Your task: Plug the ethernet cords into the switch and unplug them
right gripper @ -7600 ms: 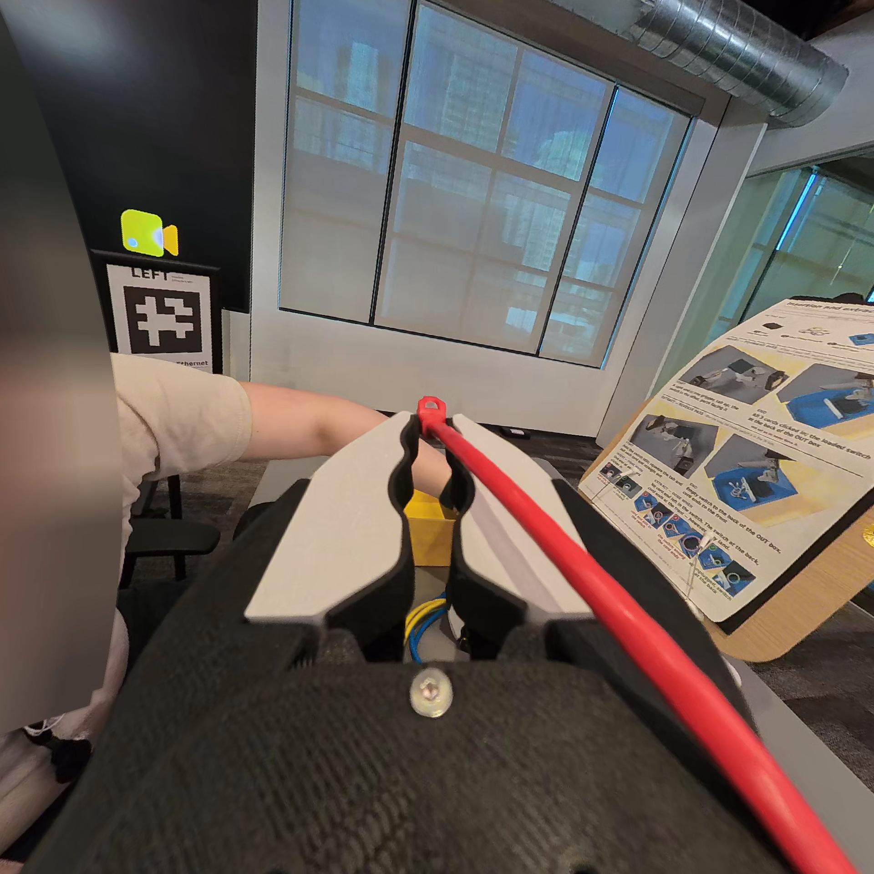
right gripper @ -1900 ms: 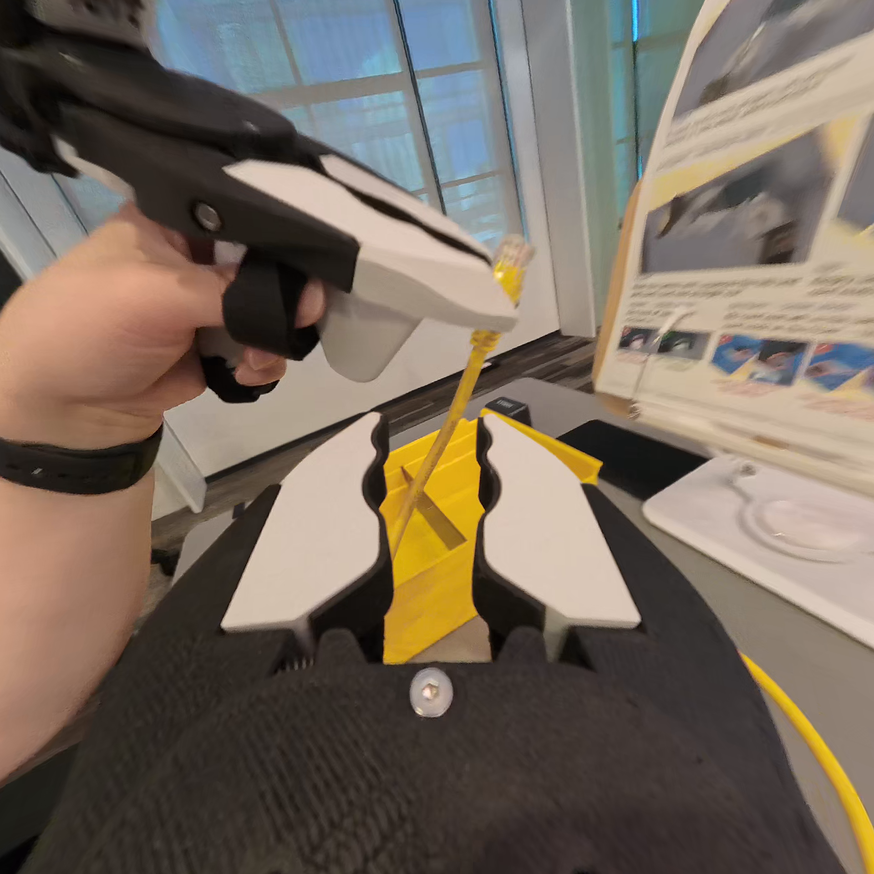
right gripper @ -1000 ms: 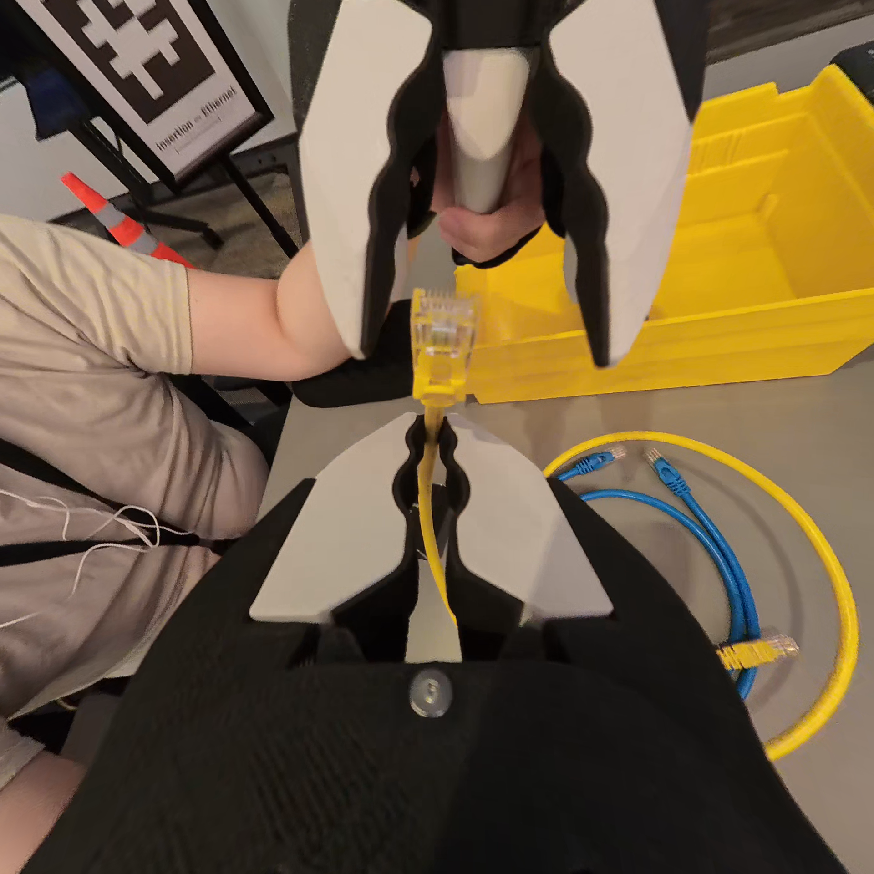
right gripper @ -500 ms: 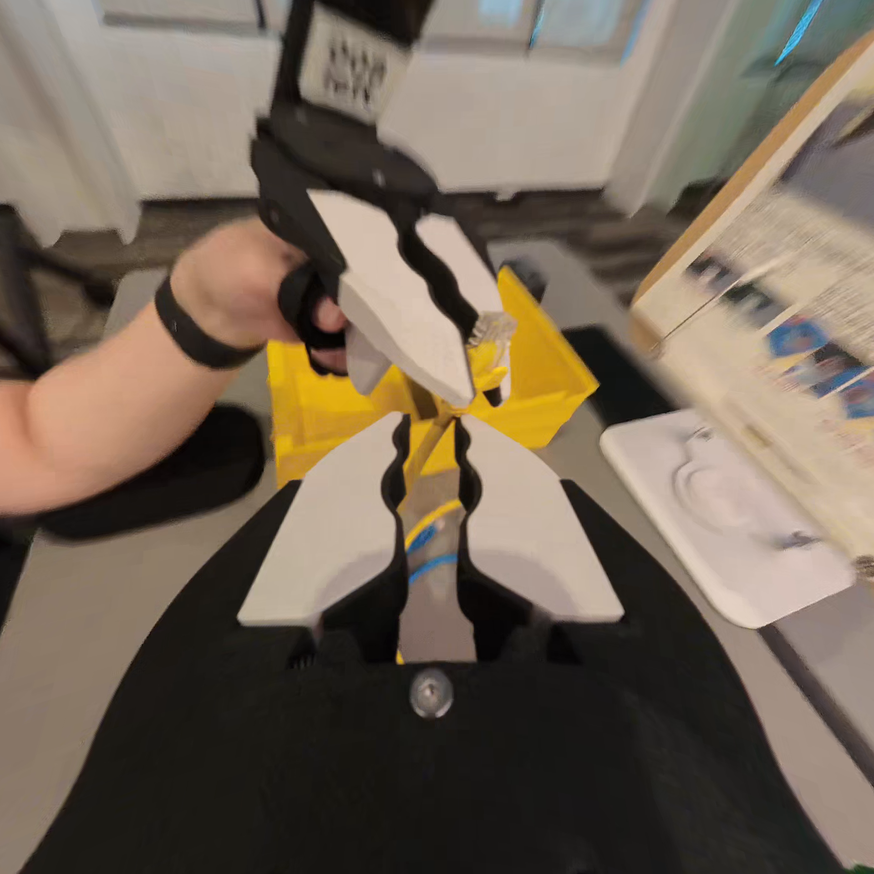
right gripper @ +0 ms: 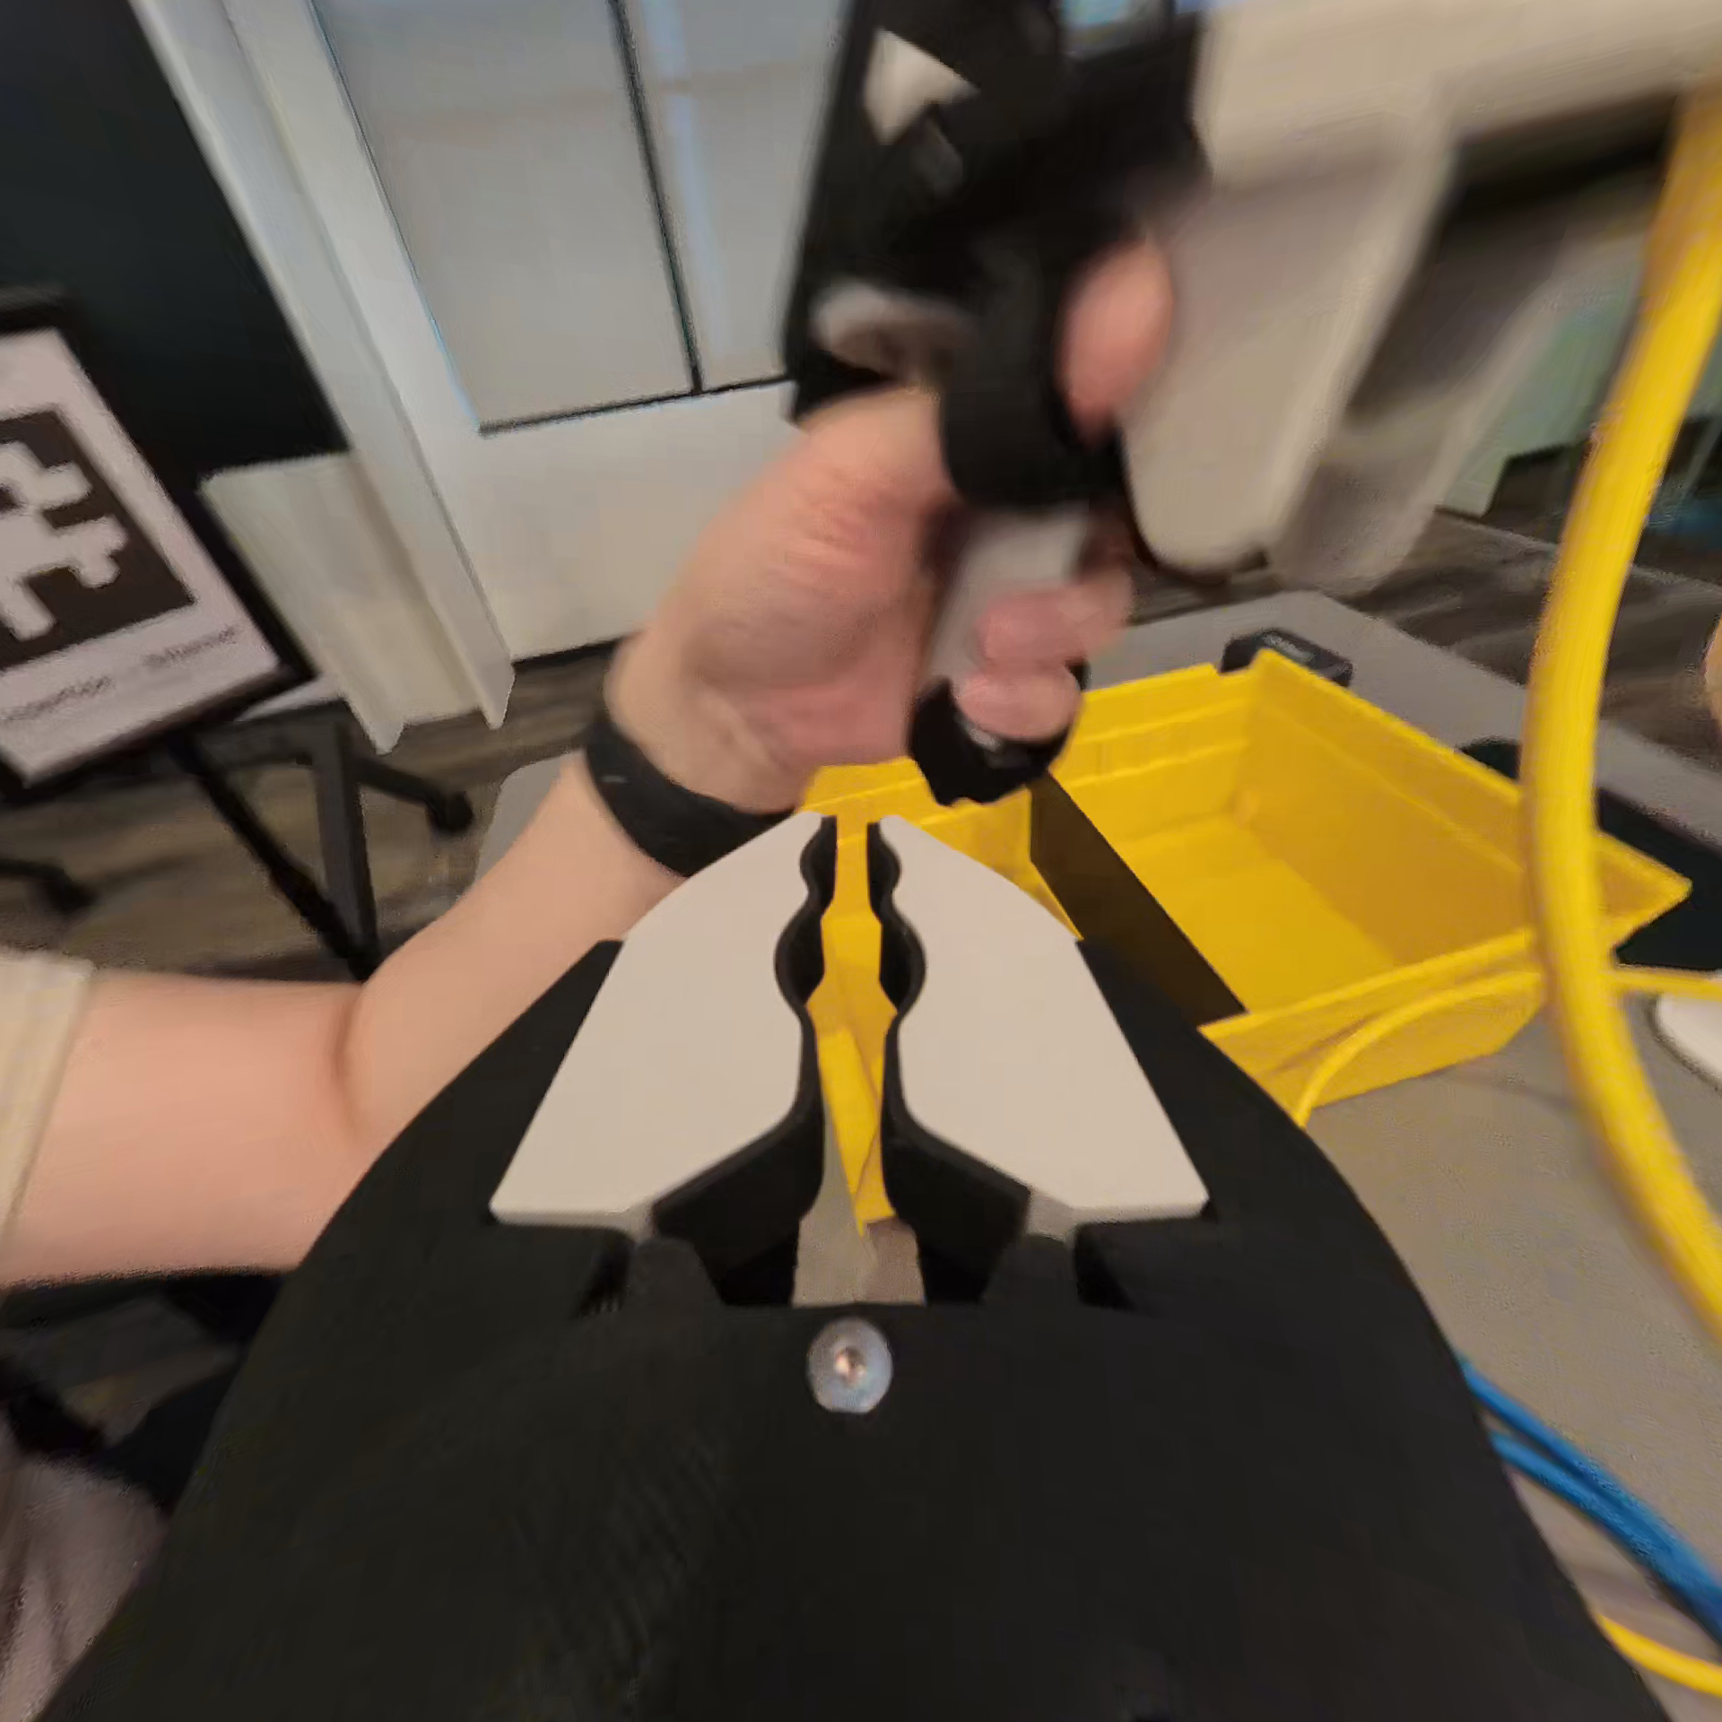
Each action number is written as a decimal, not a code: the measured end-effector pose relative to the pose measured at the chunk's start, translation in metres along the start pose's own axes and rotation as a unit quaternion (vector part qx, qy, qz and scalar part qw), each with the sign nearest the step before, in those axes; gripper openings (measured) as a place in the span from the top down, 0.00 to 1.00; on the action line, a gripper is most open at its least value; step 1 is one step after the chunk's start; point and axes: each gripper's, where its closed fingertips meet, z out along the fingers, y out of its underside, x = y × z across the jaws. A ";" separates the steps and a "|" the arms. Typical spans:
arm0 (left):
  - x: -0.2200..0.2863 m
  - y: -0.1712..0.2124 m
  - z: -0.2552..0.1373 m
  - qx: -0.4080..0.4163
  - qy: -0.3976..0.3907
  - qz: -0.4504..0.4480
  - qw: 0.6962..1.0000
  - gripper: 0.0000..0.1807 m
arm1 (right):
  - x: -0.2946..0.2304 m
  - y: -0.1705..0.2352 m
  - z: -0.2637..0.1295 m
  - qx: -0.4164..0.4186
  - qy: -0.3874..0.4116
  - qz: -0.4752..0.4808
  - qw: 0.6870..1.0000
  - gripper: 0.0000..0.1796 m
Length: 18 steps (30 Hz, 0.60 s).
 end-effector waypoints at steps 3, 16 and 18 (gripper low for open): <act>0.016 -0.008 0.003 0.034 0.030 -0.012 0.999 0.93 | 0.041 0.020 0.009 0.067 0.079 0.018 0.994 0.92; 0.073 0.009 0.038 0.038 0.144 0.030 0.988 0.93 | 0.038 -0.092 -0.108 0.357 -0.088 0.004 0.930 0.86; 0.080 0.009 0.036 0.046 0.165 0.041 0.984 0.93 | 0.034 -0.097 -0.110 0.346 -0.089 -0.002 0.934 0.86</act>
